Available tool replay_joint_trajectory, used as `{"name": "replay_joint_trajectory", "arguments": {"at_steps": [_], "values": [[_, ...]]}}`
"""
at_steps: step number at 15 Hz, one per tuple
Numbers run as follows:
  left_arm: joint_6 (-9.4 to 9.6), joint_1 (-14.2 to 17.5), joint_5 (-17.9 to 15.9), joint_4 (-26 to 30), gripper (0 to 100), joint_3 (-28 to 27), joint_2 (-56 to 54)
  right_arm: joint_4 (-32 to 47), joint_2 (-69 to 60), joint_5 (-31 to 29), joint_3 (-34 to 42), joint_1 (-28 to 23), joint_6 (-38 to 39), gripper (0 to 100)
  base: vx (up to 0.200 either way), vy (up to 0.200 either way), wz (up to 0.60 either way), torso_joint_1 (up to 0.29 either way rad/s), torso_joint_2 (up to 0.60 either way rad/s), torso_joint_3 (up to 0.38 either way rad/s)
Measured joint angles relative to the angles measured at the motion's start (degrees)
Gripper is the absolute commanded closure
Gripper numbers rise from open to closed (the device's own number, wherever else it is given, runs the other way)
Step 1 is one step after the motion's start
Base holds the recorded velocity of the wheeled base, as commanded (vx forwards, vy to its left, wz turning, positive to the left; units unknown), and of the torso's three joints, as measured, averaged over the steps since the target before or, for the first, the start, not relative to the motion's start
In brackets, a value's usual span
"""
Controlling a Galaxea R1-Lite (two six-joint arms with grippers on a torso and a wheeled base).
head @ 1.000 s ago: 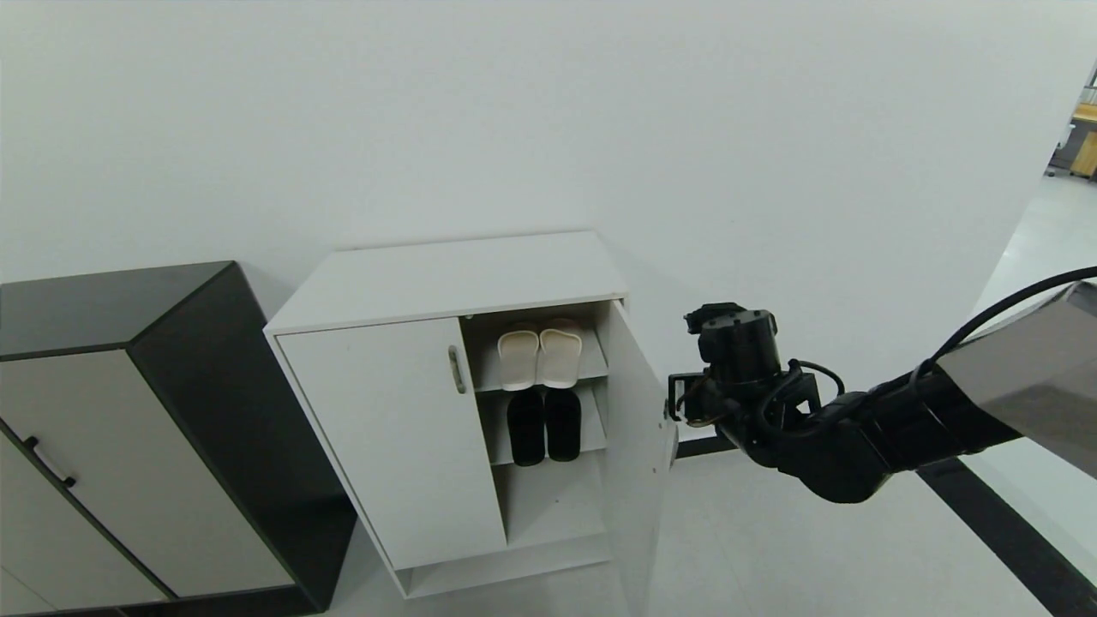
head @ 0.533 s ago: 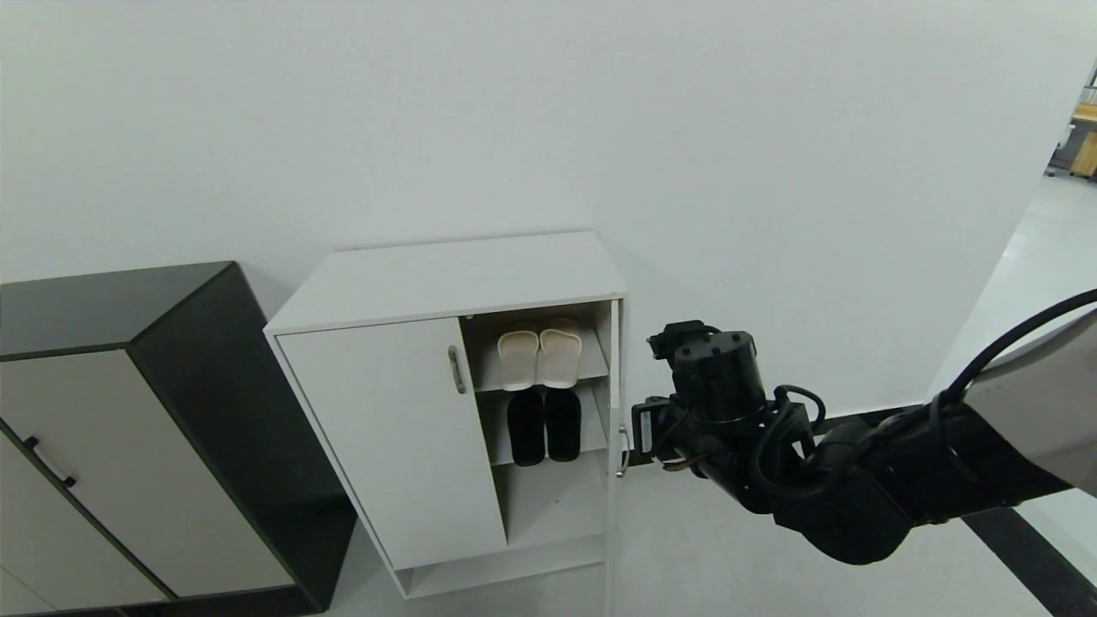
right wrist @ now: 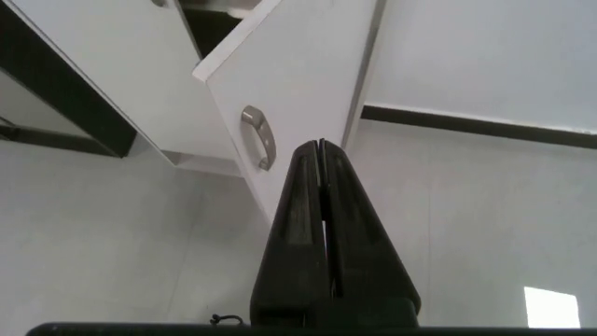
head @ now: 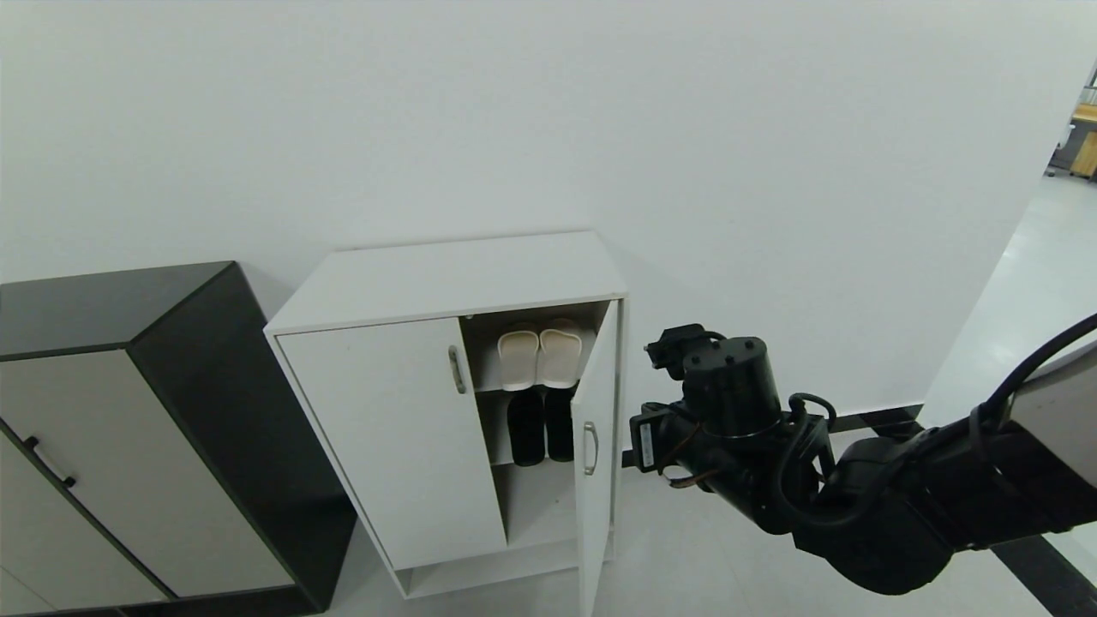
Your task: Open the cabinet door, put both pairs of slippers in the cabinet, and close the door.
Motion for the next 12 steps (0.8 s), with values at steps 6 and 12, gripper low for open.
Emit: {"name": "replay_joint_trajectory", "arguments": {"at_steps": [6, 12], "values": [[0.0, 0.0, 0.0, 0.0, 100, 0.0, 0.0, -3.2, 0.0, 0.8, 2.0, 0.1, -1.1, 100, 0.0, 0.0, 0.4, -0.002, 0.0, 0.003], [0.0, 0.0, 0.0, 0.0, 100, 0.0, 0.0, -5.9, 0.0, 0.9, 2.9, -0.4, -1.1, 100, 0.0, 0.0, 0.1, 0.0, 0.0, 0.0]]}}
